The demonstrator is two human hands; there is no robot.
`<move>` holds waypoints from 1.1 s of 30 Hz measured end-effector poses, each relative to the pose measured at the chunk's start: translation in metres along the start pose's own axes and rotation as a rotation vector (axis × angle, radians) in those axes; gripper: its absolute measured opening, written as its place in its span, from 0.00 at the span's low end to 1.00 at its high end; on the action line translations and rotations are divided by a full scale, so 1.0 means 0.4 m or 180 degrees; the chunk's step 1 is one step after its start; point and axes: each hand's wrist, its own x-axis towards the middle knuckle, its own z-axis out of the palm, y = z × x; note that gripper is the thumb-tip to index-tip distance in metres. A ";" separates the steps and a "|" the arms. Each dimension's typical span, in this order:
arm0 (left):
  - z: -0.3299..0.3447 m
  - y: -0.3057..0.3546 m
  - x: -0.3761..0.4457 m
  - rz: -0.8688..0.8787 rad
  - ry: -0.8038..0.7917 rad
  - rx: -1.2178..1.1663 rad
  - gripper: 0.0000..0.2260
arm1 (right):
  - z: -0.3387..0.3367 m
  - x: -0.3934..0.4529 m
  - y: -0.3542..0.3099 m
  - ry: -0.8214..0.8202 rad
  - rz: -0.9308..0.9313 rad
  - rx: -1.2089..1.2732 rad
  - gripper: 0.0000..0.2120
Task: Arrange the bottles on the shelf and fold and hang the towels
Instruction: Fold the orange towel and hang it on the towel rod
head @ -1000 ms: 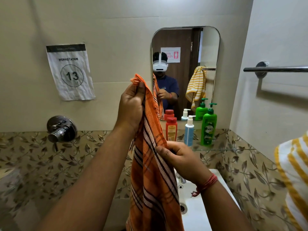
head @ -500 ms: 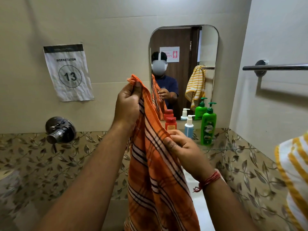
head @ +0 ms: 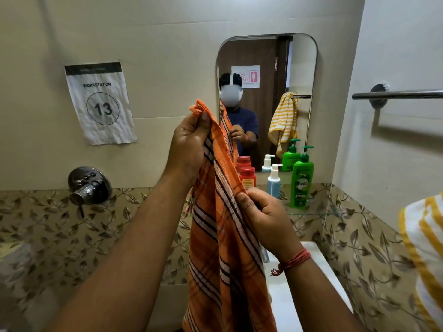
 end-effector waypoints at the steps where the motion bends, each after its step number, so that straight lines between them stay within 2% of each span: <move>1: -0.001 -0.004 0.001 0.0006 0.0048 0.0023 0.11 | -0.003 -0.002 0.001 -0.0099 0.0067 0.0055 0.15; 5: 0.001 -0.012 0.000 0.0025 0.0146 0.0054 0.12 | -0.006 -0.020 -0.003 -0.0955 0.0441 0.0867 0.12; 8: 0.002 -0.013 0.002 0.0011 0.0145 0.0015 0.12 | -0.001 -0.038 -0.012 -0.1360 0.0532 0.1523 0.11; 11: 0.004 -0.014 0.001 0.0014 0.0074 0.0084 0.12 | 0.010 -0.044 -0.015 -0.1636 0.0538 0.1451 0.10; 14: 0.002 -0.014 0.002 0.0023 0.0085 0.0101 0.12 | 0.011 -0.049 -0.010 -0.1787 0.0785 0.1358 0.09; 17: -0.012 -0.020 0.010 0.0048 0.0199 0.0086 0.12 | -0.006 -0.052 0.003 -0.1554 0.0962 0.1450 0.13; 19: -0.030 -0.030 0.019 0.0063 0.0297 0.0131 0.12 | -0.028 -0.048 0.014 -0.1090 0.1082 0.1541 0.16; 21: -0.048 -0.043 0.025 0.0052 0.0379 0.0232 0.12 | -0.056 -0.038 0.018 -0.0634 0.1011 0.1416 0.16; 23: -0.062 -0.058 0.027 0.0008 0.0458 0.0444 0.12 | -0.084 -0.027 0.005 -0.0397 0.0801 0.1145 0.16; 26: -0.077 -0.073 0.029 -0.0126 0.0563 0.0820 0.12 | -0.111 -0.009 -0.032 -0.0333 0.0539 0.0898 0.16; 30: -0.082 -0.078 0.034 -0.0216 0.0578 0.0927 0.11 | -0.120 0.008 -0.078 -0.0486 0.0674 0.1422 0.17; 33: -0.061 -0.069 0.014 -0.0062 0.0258 0.0910 0.11 | -0.116 0.033 -0.089 -0.0478 0.0807 0.1432 0.17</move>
